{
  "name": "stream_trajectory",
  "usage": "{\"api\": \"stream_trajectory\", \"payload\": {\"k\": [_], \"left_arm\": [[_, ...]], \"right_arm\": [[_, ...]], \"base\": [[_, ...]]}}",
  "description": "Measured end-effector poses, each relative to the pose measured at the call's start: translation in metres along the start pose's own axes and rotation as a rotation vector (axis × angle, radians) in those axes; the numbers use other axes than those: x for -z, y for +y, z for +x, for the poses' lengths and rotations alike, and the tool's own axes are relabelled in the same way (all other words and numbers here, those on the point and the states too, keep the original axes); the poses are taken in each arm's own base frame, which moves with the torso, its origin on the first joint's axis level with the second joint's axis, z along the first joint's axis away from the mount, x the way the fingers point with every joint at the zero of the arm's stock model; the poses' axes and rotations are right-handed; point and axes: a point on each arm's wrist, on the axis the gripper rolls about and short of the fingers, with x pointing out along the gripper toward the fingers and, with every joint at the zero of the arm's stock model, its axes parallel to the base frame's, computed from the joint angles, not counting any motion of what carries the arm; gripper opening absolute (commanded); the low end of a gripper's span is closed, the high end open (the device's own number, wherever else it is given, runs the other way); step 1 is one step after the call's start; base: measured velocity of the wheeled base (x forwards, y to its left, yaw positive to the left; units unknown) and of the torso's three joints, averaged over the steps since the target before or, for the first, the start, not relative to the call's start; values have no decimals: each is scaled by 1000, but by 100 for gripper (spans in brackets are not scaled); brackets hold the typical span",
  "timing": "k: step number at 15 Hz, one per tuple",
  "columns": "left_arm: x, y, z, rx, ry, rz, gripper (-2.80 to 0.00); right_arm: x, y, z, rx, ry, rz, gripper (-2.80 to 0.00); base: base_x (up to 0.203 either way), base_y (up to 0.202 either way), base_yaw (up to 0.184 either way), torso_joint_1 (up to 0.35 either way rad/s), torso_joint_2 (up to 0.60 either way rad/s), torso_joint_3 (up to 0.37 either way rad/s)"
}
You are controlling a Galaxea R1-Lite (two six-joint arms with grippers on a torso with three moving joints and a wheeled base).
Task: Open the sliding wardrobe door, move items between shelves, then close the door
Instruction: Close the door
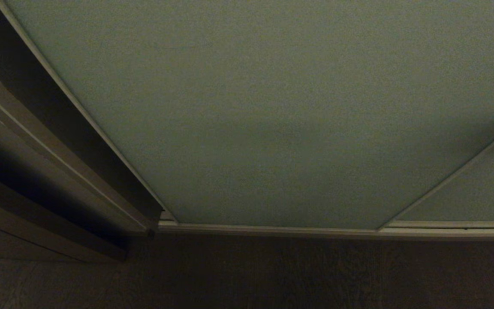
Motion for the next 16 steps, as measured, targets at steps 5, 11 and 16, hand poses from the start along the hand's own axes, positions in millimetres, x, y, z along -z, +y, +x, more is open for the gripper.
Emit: {"api": "stream_trajectory", "payload": {"k": [5,11,16], "left_arm": [[0,0,0,0,0,0,-280],[0,0,0,-1,0,0,-280],[0,0,0,0,0,0,-280]], "right_arm": [[5,9,17,0,-15,-25,-280],[13,21,16,-25,2,-32,-280],[18,33,11,-58,12,-45,-280]], "base": [[0,0,0,0,0,0],[0,0,0,0,0,0],[0,0,0,0,0,0]]}}
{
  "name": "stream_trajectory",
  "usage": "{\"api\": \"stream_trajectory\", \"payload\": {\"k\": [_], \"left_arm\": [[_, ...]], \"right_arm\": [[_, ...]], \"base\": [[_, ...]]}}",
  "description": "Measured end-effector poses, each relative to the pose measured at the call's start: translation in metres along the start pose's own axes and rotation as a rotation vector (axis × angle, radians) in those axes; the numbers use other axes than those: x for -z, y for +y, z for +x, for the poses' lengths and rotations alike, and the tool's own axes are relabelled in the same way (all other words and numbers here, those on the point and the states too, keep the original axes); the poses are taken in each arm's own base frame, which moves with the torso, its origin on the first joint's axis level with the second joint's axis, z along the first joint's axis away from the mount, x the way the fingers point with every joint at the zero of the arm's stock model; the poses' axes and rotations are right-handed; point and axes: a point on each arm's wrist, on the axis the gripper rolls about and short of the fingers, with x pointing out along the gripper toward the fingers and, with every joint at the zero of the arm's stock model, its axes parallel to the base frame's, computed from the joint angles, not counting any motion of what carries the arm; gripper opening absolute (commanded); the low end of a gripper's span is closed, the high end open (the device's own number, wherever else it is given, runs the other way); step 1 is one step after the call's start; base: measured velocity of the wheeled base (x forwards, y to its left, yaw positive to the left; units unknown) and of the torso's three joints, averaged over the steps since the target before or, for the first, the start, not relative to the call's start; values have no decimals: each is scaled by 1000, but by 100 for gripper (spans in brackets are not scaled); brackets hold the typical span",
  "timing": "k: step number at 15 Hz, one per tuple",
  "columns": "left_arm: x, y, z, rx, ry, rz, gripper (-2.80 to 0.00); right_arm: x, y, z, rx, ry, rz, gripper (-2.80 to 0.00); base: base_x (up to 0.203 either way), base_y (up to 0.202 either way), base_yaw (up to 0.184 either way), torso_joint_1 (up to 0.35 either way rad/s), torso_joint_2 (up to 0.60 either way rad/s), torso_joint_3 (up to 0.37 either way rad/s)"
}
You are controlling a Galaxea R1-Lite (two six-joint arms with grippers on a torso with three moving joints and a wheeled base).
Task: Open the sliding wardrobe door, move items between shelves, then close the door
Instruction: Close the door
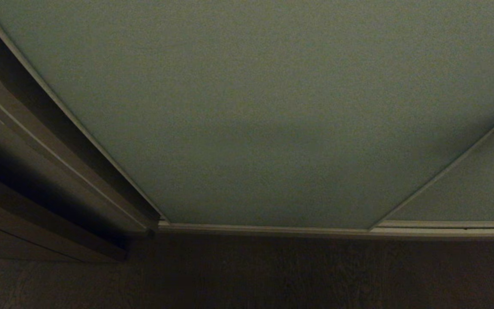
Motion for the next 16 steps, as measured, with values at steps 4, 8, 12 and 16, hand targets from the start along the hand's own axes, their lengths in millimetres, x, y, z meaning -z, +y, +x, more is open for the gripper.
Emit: {"api": "stream_trajectory", "payload": {"k": [4,8,12,16], "left_arm": [[0,0,0,0,0,0,-280],[0,0,0,0,-1,0,-280],[0,0,0,0,-1,0,-280],[0,0,0,0,-1,0,-280]], "right_arm": [[9,0,-9,17,13,-15,-280],[30,6,-29,51,44,-127,-280],[54,23,-52,35,65,-223,-280],[108,47,-97,-20,111,-342,-280]], "base": [[0,0,0,0,0,0],[0,0,0,0,0,0],[0,0,0,0,0,0],[0,0,0,0,0,0]]}}
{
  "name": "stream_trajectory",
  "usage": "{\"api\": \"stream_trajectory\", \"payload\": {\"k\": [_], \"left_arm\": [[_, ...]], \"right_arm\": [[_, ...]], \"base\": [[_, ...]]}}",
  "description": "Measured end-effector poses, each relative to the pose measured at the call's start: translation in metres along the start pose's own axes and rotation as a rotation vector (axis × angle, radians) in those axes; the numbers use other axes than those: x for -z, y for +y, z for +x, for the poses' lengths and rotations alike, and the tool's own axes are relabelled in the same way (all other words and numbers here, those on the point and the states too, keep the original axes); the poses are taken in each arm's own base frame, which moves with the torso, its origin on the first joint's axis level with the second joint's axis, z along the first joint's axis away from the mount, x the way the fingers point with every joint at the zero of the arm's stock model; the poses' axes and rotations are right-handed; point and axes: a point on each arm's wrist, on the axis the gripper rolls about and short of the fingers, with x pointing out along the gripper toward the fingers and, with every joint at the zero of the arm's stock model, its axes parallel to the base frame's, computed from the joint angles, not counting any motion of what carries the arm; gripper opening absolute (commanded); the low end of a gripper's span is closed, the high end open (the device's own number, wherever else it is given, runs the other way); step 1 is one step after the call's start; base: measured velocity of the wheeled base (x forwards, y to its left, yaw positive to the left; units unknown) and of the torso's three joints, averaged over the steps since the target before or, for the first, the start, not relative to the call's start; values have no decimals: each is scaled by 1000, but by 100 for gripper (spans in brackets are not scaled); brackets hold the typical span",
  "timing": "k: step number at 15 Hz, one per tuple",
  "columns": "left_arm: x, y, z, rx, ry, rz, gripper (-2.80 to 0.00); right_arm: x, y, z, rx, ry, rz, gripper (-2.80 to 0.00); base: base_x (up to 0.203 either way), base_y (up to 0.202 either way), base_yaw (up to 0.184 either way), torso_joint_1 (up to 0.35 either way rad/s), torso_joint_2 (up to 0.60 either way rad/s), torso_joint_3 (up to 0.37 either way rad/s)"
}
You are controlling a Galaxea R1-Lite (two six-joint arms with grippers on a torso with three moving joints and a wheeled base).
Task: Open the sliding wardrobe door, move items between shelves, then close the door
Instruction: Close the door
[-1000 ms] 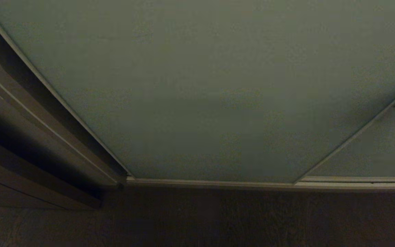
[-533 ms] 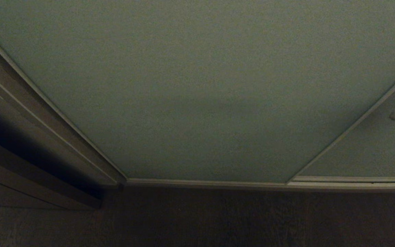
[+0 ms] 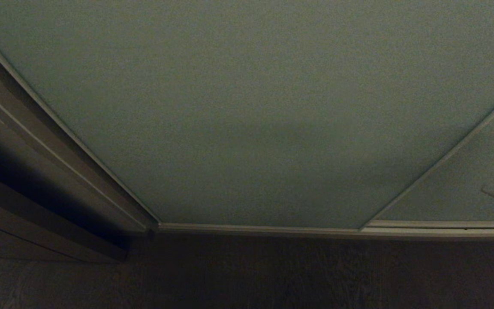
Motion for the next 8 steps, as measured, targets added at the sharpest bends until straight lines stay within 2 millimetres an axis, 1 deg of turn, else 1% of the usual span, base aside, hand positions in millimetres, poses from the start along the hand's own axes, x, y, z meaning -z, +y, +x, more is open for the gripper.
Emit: {"api": "stream_trajectory", "payload": {"k": [3,6,8], "left_arm": [[0,0,0,0,1,0,-280],[0,0,0,0,2,0,-280],[0,0,0,0,1,0,-280]], "right_arm": [[51,26,-42,-20,-6,-62,-280],[100,37,-79,14,-59,-107,-280],[126,40,-100,29,-94,-129,-280]], "base": [[0,0,0,0,0,0],[0,0,0,0,0,0],[0,0,0,0,0,0]]}}
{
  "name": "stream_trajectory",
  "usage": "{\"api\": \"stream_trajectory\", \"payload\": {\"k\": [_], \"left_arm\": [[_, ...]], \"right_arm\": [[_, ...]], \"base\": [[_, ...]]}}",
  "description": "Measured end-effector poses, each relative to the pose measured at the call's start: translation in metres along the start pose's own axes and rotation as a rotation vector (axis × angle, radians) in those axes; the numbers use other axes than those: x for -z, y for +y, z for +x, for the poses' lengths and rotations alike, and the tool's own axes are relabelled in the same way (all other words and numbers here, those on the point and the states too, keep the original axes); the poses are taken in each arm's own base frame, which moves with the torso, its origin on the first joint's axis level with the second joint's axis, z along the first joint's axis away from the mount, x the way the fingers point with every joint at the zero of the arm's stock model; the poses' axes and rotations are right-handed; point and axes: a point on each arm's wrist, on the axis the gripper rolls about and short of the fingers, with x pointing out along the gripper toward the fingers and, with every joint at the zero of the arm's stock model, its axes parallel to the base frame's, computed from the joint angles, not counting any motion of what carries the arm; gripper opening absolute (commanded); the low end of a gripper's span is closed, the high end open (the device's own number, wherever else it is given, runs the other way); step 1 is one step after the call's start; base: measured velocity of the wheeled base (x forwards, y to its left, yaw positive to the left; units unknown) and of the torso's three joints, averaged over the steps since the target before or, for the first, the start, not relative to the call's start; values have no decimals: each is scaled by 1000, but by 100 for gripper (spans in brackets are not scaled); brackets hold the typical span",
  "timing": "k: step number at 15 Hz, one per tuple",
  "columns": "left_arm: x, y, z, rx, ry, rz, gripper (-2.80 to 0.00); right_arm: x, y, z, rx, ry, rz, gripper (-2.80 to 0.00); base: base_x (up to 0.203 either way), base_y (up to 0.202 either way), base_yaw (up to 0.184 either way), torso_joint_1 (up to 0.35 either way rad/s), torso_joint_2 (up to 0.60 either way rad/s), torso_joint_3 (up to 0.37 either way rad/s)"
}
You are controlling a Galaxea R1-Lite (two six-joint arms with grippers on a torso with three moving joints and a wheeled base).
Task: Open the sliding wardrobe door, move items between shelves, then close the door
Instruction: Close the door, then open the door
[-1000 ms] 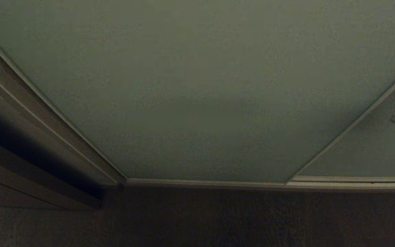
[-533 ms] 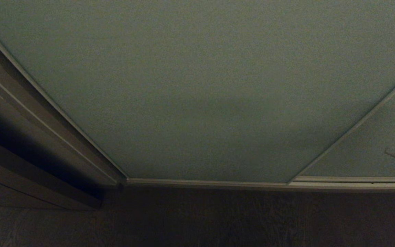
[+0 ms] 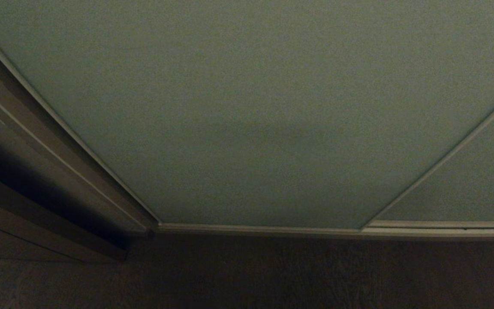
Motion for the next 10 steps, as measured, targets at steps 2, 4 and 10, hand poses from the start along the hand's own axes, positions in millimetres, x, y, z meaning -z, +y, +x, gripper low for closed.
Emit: {"api": "stream_trajectory", "payload": {"k": [2,4,10], "left_arm": [[0,0,0,-1,0,0,-280],[0,0,0,0,0,0,-280],[0,0,0,-1,0,-1,-280]], "right_arm": [[24,3,-20,-3,-30,-17,-280],[48,4,-32,21,-66,-28,-280],[73,0,-31,120,-200,-50,-280]], "base": [[0,0,0,0,0,0],[0,0,0,0,0,0],[0,0,0,0,0,0]]}}
